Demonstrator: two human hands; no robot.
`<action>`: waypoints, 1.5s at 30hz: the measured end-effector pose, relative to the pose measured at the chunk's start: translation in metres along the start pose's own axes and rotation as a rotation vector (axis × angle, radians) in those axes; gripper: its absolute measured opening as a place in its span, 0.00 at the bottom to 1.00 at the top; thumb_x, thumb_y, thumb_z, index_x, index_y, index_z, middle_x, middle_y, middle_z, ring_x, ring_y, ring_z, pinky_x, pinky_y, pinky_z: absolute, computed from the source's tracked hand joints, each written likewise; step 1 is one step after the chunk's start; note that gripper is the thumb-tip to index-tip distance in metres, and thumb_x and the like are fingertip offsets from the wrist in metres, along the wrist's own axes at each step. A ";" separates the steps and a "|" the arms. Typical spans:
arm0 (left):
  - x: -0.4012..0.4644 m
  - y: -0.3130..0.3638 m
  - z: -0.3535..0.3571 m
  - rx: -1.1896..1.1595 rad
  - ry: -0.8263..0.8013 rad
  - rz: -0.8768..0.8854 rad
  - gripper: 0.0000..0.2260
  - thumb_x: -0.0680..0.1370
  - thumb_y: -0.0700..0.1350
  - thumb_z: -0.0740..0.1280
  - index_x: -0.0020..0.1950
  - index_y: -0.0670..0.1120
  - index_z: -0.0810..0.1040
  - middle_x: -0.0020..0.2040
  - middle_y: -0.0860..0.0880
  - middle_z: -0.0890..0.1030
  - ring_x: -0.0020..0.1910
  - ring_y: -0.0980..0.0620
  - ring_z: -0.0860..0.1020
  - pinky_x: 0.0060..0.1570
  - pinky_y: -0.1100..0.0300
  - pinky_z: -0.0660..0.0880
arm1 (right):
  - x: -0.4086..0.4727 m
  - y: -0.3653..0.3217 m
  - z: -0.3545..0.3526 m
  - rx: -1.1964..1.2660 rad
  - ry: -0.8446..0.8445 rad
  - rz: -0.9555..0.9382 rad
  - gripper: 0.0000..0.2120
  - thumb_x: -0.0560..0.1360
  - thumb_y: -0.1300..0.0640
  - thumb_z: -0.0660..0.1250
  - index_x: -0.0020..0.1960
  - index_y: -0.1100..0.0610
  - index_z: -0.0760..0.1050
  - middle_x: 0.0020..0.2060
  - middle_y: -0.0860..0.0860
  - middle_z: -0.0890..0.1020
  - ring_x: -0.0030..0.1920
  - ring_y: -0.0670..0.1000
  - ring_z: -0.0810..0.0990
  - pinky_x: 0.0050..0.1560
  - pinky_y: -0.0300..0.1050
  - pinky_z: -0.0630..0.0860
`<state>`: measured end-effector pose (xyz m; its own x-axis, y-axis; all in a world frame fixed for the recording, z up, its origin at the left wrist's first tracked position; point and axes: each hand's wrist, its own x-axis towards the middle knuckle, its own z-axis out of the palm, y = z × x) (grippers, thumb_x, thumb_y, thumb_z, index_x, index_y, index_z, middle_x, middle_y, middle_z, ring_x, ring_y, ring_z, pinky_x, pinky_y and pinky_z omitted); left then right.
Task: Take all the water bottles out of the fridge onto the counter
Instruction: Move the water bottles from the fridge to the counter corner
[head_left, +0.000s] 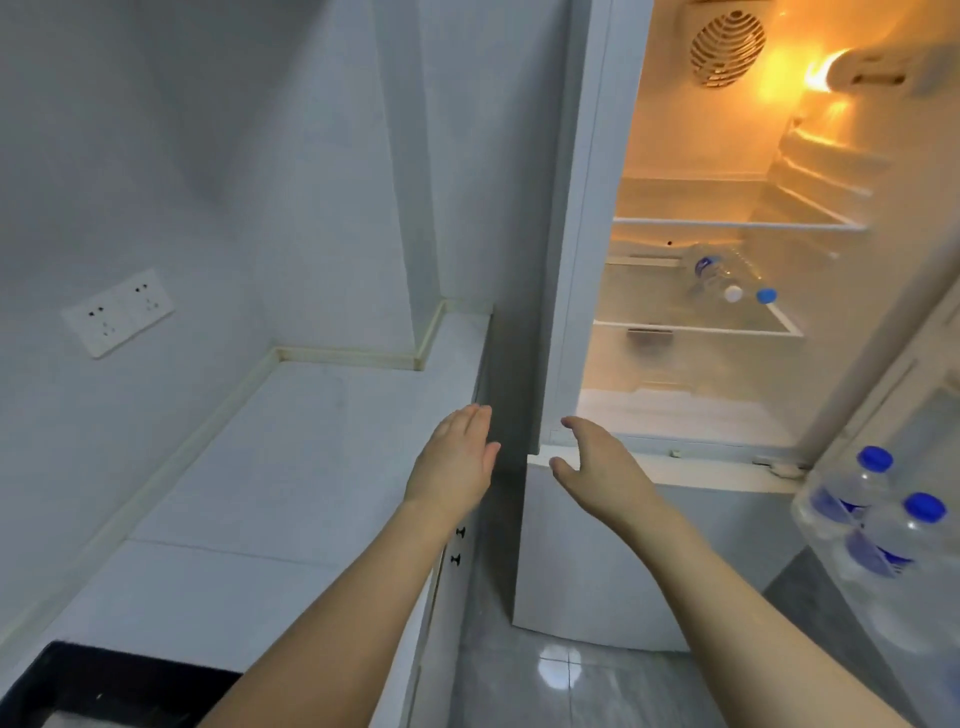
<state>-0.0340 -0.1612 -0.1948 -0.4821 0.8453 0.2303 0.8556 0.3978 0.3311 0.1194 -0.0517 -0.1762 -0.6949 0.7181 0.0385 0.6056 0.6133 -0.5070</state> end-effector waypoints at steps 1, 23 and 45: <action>0.011 0.005 0.004 -0.010 -0.010 0.016 0.23 0.84 0.49 0.56 0.78 0.44 0.58 0.78 0.46 0.61 0.76 0.49 0.58 0.74 0.57 0.56 | 0.006 0.006 -0.005 -0.004 0.006 0.017 0.27 0.79 0.51 0.62 0.75 0.54 0.60 0.74 0.50 0.66 0.72 0.52 0.66 0.70 0.46 0.64; 0.267 0.189 0.062 -0.256 -0.049 0.334 0.16 0.81 0.47 0.63 0.68 0.47 0.72 0.67 0.49 0.74 0.65 0.50 0.72 0.62 0.62 0.65 | 0.189 0.196 -0.155 0.159 0.416 0.333 0.23 0.78 0.59 0.61 0.72 0.60 0.65 0.69 0.56 0.71 0.68 0.57 0.70 0.65 0.48 0.68; 0.466 0.281 0.213 -0.441 -0.426 -0.144 0.21 0.76 0.61 0.61 0.62 0.49 0.77 0.59 0.49 0.80 0.56 0.48 0.77 0.61 0.51 0.73 | 0.392 0.386 -0.160 0.154 0.526 0.529 0.21 0.76 0.57 0.64 0.68 0.58 0.67 0.58 0.58 0.76 0.58 0.60 0.74 0.59 0.56 0.73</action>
<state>0.0217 0.4202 -0.1891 -0.3917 0.8982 -0.1994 0.5857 0.4106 0.6988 0.1423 0.5193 -0.2189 -0.0269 0.9893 0.1431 0.7190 0.1186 -0.6849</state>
